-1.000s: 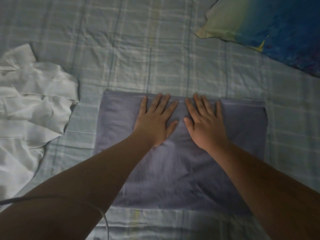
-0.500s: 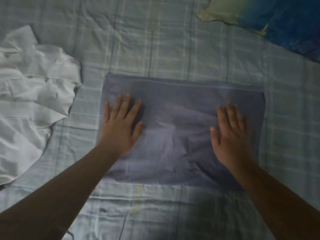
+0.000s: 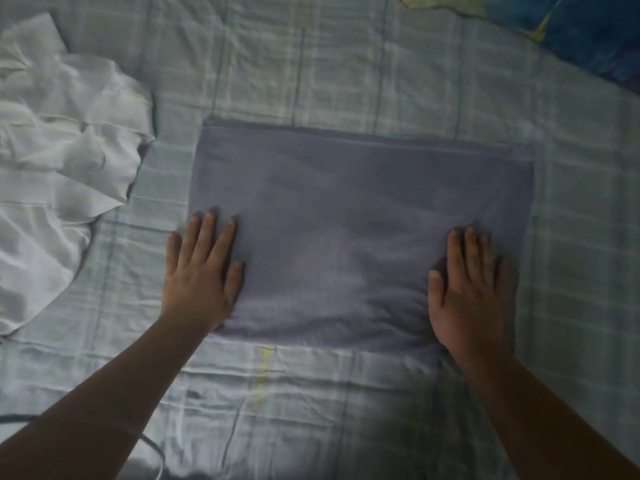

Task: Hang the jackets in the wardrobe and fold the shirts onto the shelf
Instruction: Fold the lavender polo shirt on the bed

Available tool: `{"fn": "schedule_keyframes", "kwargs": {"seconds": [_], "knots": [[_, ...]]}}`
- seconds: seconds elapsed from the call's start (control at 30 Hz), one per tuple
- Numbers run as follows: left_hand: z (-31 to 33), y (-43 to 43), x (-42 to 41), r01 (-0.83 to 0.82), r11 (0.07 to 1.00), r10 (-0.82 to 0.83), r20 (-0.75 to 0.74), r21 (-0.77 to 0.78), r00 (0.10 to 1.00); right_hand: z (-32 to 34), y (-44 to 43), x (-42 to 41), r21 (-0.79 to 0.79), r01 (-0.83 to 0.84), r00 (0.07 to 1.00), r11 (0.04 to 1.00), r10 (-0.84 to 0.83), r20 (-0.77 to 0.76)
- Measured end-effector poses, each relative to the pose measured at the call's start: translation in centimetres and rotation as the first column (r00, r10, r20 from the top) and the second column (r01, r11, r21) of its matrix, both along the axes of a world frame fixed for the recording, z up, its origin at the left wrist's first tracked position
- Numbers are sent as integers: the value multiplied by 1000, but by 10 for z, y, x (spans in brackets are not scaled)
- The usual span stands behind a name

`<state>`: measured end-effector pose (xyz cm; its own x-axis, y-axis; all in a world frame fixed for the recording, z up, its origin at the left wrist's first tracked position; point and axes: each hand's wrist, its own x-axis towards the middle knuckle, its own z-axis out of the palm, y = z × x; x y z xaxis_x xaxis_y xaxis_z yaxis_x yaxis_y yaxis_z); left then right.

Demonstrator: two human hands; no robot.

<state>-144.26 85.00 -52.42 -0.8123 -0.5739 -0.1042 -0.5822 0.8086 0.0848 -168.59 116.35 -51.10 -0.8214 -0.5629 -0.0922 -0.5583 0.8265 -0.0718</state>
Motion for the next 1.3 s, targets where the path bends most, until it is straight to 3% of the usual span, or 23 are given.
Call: {"fn": "schedule_keyframes", "kwargs": {"seconds": [0.1,0.17,0.37,0.53,0.67,0.73,0.8,0.9,1.0,1.17,1.3], "knots": [[13,2,-6,-36,999,36,-24,-14,999,9,11,-1,-145,16,1000,989,-15,10],[25,10,-27,23,1000,-23,-42,-10,999,20,20,-2,-219,62,998,974,-54,41],[50,62,-148,246,964,-235,-113,100,965,40,52,-8,-199,172,982,965,-151,114],[62,136,-260,403,892,-367,-192,203,910,46,66,-15,-237,390,906,890,-324,274],[71,192,-341,279,829,-203,-204,485,958,54,70,-20,-70,579,741,812,-490,459],[67,213,-375,220,816,-136,-193,534,972,57,73,-20,15,582,715,813,-521,466],[58,230,-399,156,833,-128,-89,531,988,59,76,-21,88,566,709,820,-538,456],[44,242,-413,76,910,-119,80,408,990,60,78,-23,161,541,690,825,-545,476],[38,245,-416,69,940,-110,104,334,988,60,80,-25,177,537,669,825,-544,507],[39,244,-415,58,879,-96,56,474,994,60,84,-23,162,545,644,823,-534,548],[44,244,-409,-12,919,-45,133,394,990,56,86,-20,155,524,661,837,-515,547]]}}
